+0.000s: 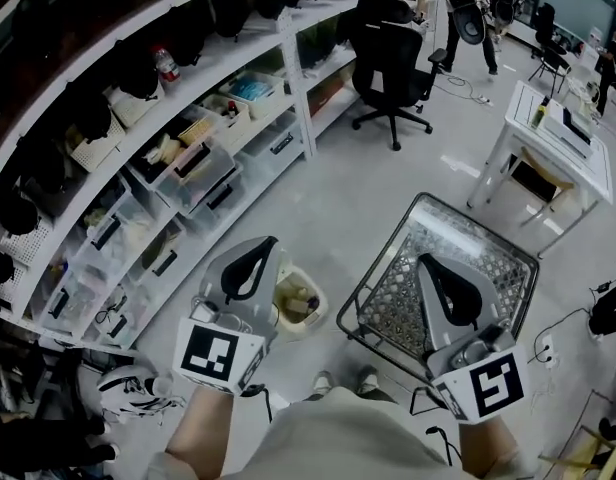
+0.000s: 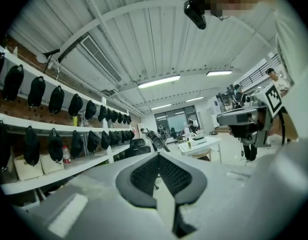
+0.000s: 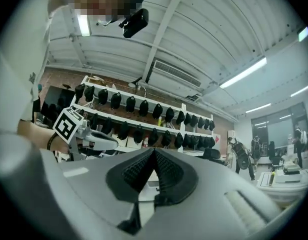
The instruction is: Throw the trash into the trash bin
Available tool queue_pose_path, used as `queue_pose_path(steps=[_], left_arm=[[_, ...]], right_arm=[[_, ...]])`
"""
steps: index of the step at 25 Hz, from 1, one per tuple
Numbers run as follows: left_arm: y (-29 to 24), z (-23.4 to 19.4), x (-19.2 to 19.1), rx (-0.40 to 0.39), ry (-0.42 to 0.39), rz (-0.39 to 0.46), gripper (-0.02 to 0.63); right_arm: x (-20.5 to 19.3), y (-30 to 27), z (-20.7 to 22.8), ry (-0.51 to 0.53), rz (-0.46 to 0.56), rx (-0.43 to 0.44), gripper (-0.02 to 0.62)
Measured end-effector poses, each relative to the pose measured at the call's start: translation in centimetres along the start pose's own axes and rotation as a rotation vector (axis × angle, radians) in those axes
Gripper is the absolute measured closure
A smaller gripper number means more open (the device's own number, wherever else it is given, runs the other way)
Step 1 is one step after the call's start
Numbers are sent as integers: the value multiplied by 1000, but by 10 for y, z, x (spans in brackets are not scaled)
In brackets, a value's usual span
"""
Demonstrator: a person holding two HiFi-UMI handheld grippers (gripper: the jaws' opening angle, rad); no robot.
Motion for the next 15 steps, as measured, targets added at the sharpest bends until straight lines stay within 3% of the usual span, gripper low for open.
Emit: queue_pose_path(steps=[4, 15], left_arm=[[-4, 16, 14, -10, -29, 28, 603], [-25, 53, 20, -64, -2, 19, 603]], right_arm=[[0, 17, 17, -12, -3, -27, 591], [-6, 39, 57, -9, -34, -111, 591]])
Point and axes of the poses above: the fingertips, and each gripper's own axes: y backward along the fingers, z to its right, x out of its top, the point moved 1 cm from there along y, backward along the fingers, and after that the axes turned 7 degrees about y, right-handed, at the moved point
